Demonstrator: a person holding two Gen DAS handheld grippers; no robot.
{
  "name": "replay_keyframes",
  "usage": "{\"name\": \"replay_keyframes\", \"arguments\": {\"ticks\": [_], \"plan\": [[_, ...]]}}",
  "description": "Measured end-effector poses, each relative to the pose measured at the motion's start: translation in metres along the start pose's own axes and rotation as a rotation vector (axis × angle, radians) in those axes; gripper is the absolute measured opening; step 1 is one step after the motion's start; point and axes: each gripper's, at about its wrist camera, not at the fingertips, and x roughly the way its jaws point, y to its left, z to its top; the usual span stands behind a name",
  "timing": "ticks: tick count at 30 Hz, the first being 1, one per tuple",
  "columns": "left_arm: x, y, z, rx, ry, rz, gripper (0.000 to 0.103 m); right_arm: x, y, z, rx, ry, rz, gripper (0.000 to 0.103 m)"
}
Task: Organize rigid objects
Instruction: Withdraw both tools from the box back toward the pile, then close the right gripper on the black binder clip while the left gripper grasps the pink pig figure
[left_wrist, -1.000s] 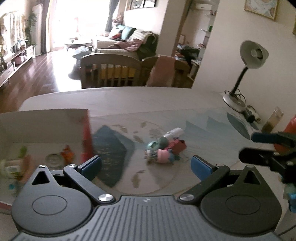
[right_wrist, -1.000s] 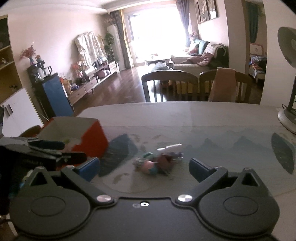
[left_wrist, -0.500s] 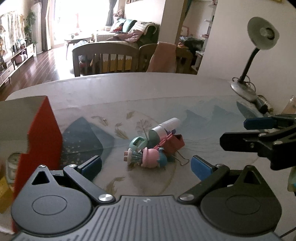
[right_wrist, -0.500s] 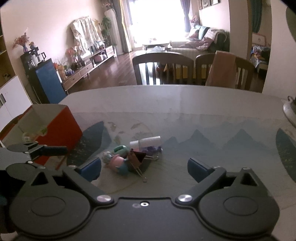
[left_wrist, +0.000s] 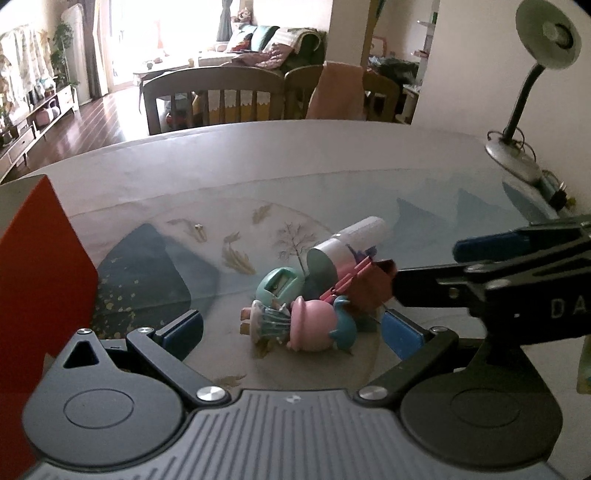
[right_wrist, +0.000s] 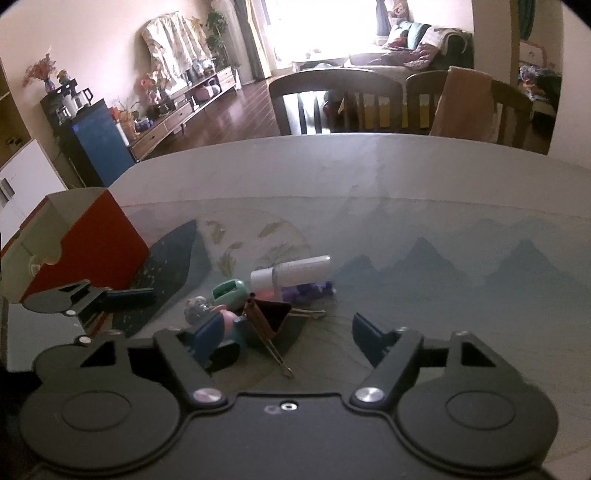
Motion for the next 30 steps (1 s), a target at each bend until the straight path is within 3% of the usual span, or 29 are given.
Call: {"name": "replay_keyframes", "arguments": {"ticks": [16,18,20,28,30], "plan": [[0.02,-0.003,-0.006,0.012,0.018,0.016,0.102,0.034,0.007,0.002,0.032,0.049,0.035,0.052],[0.021,-0.003,-0.006,0.01,0.018,0.009,0.096,0.035,0.007,0.002,0.04,0.053,0.037,0.05],[0.023,-0.003,-0.006,0.008,0.028,0.001,0.084,0.036,0.007,0.002,0.047,0.053,0.036,0.048],[0.023,-0.004,-0.004,0.002,0.034,-0.001,0.078,0.037,0.013,0.001,0.051,0.047,0.051,0.029],[0.022,-0.005,-0.005,0.003,0.035,-0.01,0.078,0.036,0.015,0.0,0.05,0.049,0.06,0.014]]}}
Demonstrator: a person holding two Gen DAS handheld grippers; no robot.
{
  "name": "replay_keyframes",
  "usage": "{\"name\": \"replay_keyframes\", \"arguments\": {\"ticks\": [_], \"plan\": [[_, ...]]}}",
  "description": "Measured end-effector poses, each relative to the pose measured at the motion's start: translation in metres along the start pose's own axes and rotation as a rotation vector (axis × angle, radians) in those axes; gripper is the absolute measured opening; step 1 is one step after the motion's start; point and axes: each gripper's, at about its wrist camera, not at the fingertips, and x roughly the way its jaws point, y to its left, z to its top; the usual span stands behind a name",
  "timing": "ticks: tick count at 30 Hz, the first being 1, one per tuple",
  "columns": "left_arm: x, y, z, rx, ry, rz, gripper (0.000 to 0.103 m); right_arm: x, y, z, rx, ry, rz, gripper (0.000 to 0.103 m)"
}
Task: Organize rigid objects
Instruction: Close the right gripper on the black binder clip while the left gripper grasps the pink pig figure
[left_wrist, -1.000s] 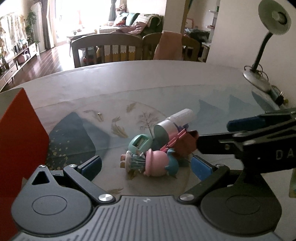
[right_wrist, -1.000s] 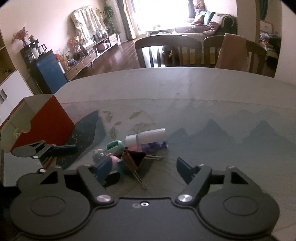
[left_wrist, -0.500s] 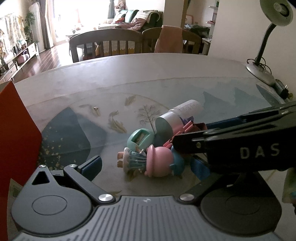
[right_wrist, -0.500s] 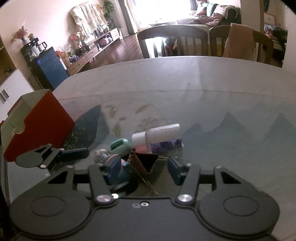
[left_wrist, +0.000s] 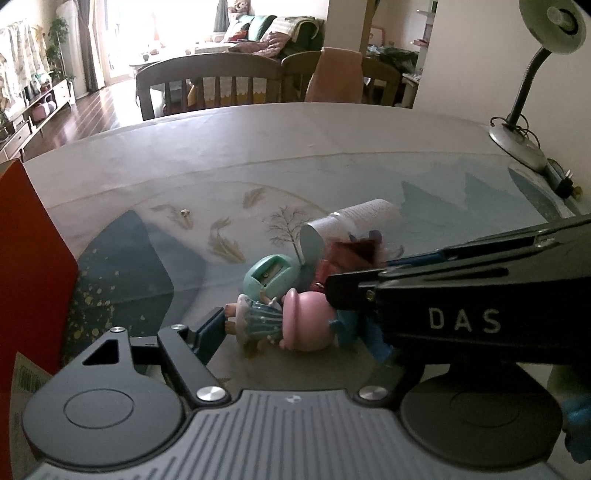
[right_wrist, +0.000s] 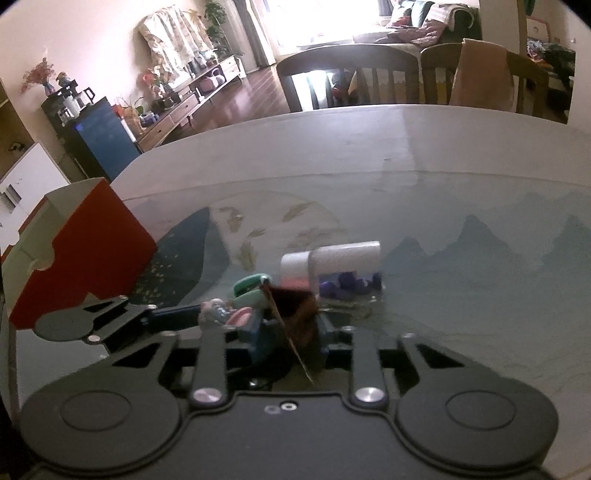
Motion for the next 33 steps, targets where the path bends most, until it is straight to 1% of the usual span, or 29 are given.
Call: {"name": "replay_keyframes", "arguments": {"ticks": [2,4,5,6,8,10,11,12,14,15,21,24,29,31,33], "plan": [[-0.001,-0.002,0.0,0.014,-0.003,0.005,0.078,0.0,0.003,0.0,-0.005,0.0,-0.001,0.009],[-0.002,-0.003,0.0,0.018,0.0,0.009,0.078,0.0,0.005,-0.001,-0.008,0.003,-0.004,0.008],[-0.003,-0.002,-0.001,0.011,0.001,0.003,0.078,0.0,0.005,-0.001,-0.005,0.008,-0.004,0.012],[-0.003,0.0,-0.002,0.004,0.002,0.002,0.078,-0.001,0.005,-0.001,-0.002,0.01,-0.007,0.02],[-0.006,0.002,-0.003,-0.002,0.001,0.009,0.078,-0.003,0.006,0.0,-0.005,-0.001,-0.028,0.023],[-0.008,0.004,-0.004,-0.014,0.001,0.01,0.078,-0.003,0.006,0.002,-0.002,-0.004,-0.029,0.025],[-0.009,0.005,-0.006,-0.019,0.0,0.01,0.078,-0.002,0.006,0.003,0.002,-0.007,-0.035,0.032],[-0.01,0.005,-0.007,-0.02,0.001,0.011,0.078,-0.001,0.006,0.004,0.005,-0.011,-0.037,0.041],[-0.013,0.007,-0.009,-0.022,0.001,0.011,0.078,0.0,0.005,0.005,0.015,-0.021,-0.035,0.049],[-0.014,0.007,-0.01,-0.023,0.002,0.012,0.078,0.003,0.005,0.006,0.022,-0.021,-0.038,0.052],[-0.017,0.011,-0.014,-0.038,0.001,0.023,0.078,0.011,0.004,0.011,0.125,-0.019,-0.049,0.061],[-0.019,0.013,-0.016,-0.045,0.0,0.025,0.078,0.014,0.01,0.014,0.149,-0.022,-0.066,0.063],[-0.02,0.014,-0.019,-0.058,-0.001,0.028,0.078,0.023,0.014,0.02,0.208,-0.016,-0.152,0.061],[-0.02,0.015,-0.019,-0.063,-0.002,0.028,0.078,0.026,0.015,0.023,0.213,-0.013,-0.177,0.057],[-0.02,0.016,-0.02,-0.068,-0.002,0.027,0.078,0.03,0.014,0.022,0.217,0.0,-0.185,0.048]]}}
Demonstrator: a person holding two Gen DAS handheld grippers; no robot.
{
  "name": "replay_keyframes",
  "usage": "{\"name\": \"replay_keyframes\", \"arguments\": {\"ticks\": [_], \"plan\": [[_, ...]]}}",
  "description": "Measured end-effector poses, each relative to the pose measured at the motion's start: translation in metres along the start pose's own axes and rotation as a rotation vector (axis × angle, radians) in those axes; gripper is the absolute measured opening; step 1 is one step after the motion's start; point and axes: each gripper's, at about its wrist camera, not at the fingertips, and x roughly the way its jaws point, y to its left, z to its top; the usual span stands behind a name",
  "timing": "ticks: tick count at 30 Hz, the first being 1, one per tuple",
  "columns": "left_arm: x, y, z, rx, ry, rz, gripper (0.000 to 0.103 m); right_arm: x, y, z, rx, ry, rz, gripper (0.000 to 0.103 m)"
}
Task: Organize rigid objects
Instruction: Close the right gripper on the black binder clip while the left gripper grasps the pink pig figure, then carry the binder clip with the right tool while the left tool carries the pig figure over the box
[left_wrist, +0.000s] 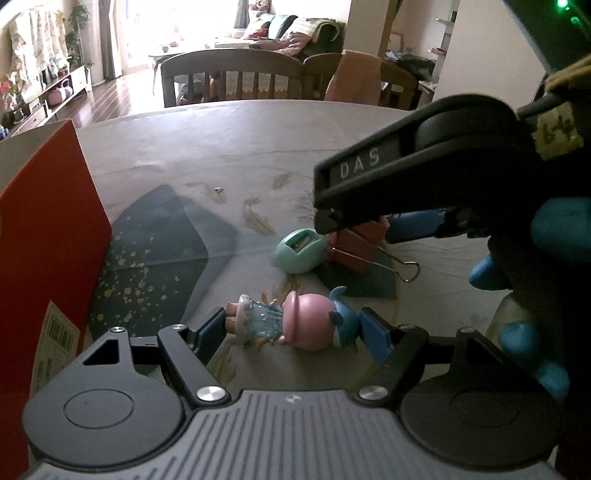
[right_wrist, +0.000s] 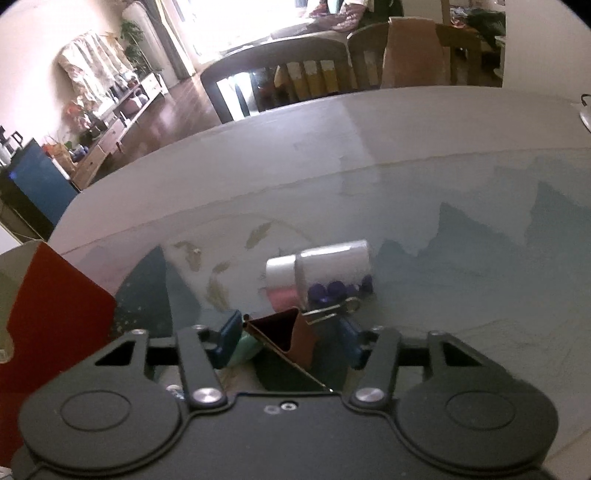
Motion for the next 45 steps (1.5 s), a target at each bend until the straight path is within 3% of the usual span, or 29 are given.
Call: {"name": "replay_keyframes", "arguments": {"ticks": [3,9,29,45], "plan": [[0.0,0.001,0.0,-0.002,-0.001,-0.001,0.078,0.0,-0.001,-0.001,0.005,0.004,0.019,0.037],[0.0,0.002,-0.001,-0.005,0.001,-0.001,0.078,-0.012,-0.001,-0.004,-0.016,-0.009,0.023,0.029],[-0.043,0.005,-0.008,-0.02,-0.019,-0.014,0.077,-0.091,-0.02,-0.027,-0.019,-0.035,0.086,0.029],[-0.133,0.041,0.007,-0.056,-0.068,-0.038,0.078,-0.152,0.033,-0.042,-0.087,-0.091,0.128,0.029]]}}
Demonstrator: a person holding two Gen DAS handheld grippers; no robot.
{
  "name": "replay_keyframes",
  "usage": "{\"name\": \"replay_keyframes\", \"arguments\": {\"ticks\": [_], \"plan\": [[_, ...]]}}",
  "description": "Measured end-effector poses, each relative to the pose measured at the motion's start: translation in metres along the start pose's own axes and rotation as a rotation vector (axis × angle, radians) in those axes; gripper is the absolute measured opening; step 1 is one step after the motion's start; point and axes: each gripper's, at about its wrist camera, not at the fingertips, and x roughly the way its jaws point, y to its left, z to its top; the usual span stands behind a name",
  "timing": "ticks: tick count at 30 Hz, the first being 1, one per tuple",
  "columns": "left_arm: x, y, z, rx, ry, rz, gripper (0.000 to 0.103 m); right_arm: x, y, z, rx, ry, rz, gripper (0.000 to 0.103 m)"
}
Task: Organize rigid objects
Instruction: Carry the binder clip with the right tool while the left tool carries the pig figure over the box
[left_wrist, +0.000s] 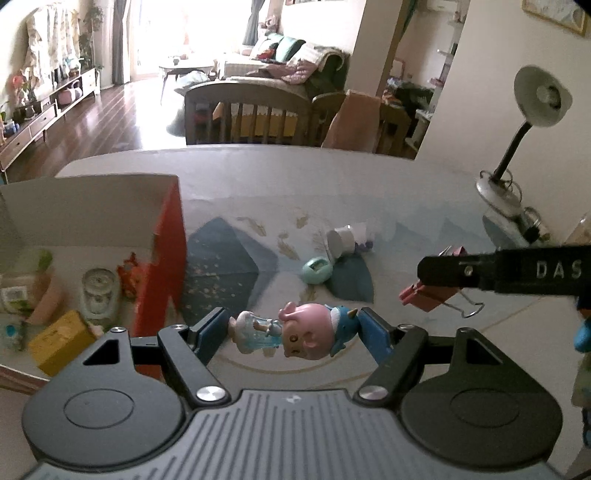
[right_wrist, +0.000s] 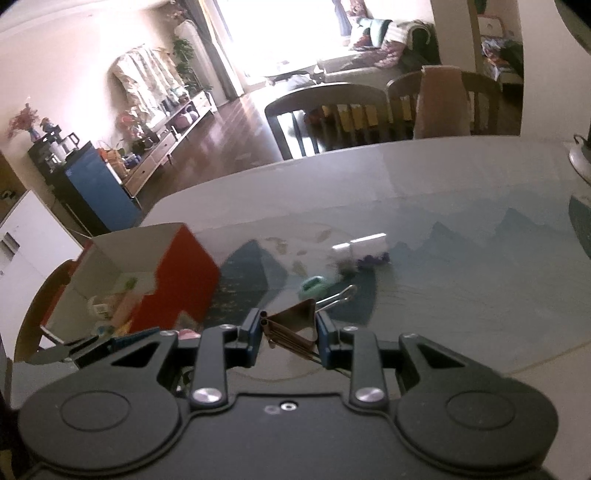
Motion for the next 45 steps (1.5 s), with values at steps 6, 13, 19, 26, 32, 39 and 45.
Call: {"name": "replay_keyframes", "arguments": {"ticks": [6,13,19,26,32,39,45], "plan": [[-0.035,0.022,0.011,0.013,-0.047,0.007,0.078,-0.014,0.038,0.0,-0.038,-0.03,0.026,0.029],[-0.064,0.068,0.02,-0.008,-0.075,0.039,0.078,-0.018,0.085,-0.001,-0.083,-0.056,0.053,0.029],[-0.086,0.11,0.027,-0.022,-0.089,0.076,0.078,-0.009,0.122,-0.001,-0.119,-0.067,0.075,0.029],[-0.096,0.153,0.037,-0.031,-0.095,0.102,0.078,0.012,0.161,-0.006,-0.179,-0.043,0.114,0.029],[-0.092,0.187,0.04,-0.035,-0.079,0.127,0.078,0.035,0.19,-0.01,-0.215,-0.018,0.112,0.029],[-0.074,0.225,0.038,-0.05,-0.04,0.157,0.078,0.065,0.215,-0.014,-0.247,0.019,0.089,0.029],[-0.05,0.249,0.031,-0.051,0.021,0.167,0.078,0.095,0.227,-0.016,-0.28,0.059,0.051,0.029]]}}
